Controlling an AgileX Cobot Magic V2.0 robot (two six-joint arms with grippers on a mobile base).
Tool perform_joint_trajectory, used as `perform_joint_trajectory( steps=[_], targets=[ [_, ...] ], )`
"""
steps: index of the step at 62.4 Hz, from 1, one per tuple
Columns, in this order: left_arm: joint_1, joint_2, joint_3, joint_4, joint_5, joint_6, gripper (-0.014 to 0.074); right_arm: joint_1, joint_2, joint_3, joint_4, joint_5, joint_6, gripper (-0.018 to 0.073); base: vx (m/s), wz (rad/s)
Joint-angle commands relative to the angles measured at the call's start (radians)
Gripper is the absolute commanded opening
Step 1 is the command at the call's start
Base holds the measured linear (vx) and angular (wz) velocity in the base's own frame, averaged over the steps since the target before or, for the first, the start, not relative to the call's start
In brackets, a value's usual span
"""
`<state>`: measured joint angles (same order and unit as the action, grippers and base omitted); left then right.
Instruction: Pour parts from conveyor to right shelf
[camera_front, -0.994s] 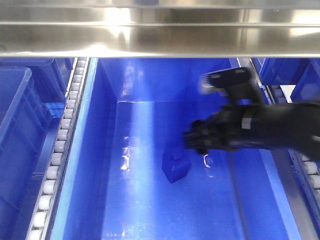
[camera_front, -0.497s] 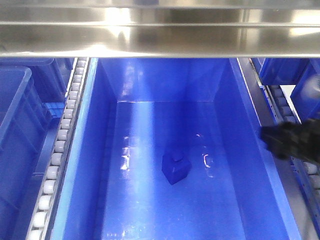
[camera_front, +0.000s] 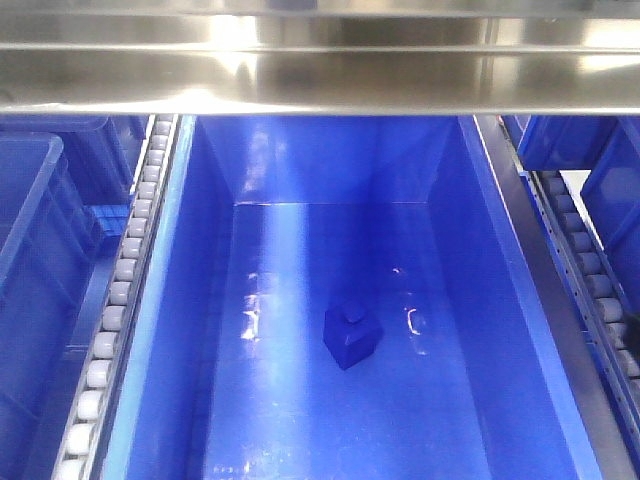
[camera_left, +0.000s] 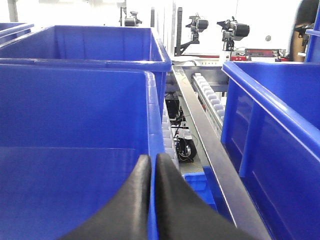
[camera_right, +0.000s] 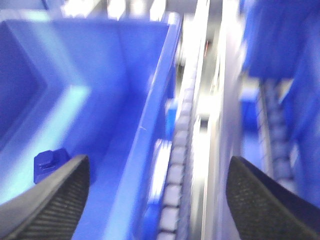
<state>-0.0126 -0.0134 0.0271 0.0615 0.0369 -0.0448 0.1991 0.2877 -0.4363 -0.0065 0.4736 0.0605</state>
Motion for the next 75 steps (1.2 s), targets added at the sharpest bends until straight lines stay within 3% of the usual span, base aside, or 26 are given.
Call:
perform_joint_trajectory(
  steps=[1, 13, 30, 37, 49, 75],
  targets=[
    [-0.001, -0.015, 0.031, -0.002, -0.077, -0.008, -0.0006, -0.007, -0.109, 0.027, -0.017, -0.078, -0.003, 0.0542, 0.00, 0.00],
    [-0.001, -0.015, 0.031, -0.002, -0.077, -0.008, -0.0006, -0.007, -0.301, 0.131, -0.027, -0.150, -0.006, 0.0542, 0.00, 0.00],
    [-0.001, -0.015, 0.031, -0.002, -0.077, -0.008, -0.0006, -0.007, -0.312, 0.191, -0.048, -0.155, -0.006, 0.0508, 0.00, 0.00],
    [-0.001, -0.015, 0.031, -0.002, -0.077, -0.008, -0.0006, -0.007, -0.312, 0.191, -0.075, -0.173, -0.006, 0.0378, 0.00, 0.00],
    [-0.001, -0.015, 0.031, -0.002, -0.077, -0.008, -0.0006, -0.007, -0.312, 0.191, -0.077, -0.164, -0.006, -0.0017, 0.00, 0.00],
    [-0.001, -0.013, 0.031, -0.002, -0.077, -0.008, -0.0006, -0.007, -0.312, 0.191, -0.077, -0.175, -0.006, -0.0010, 0.00, 0.00]
  ],
)
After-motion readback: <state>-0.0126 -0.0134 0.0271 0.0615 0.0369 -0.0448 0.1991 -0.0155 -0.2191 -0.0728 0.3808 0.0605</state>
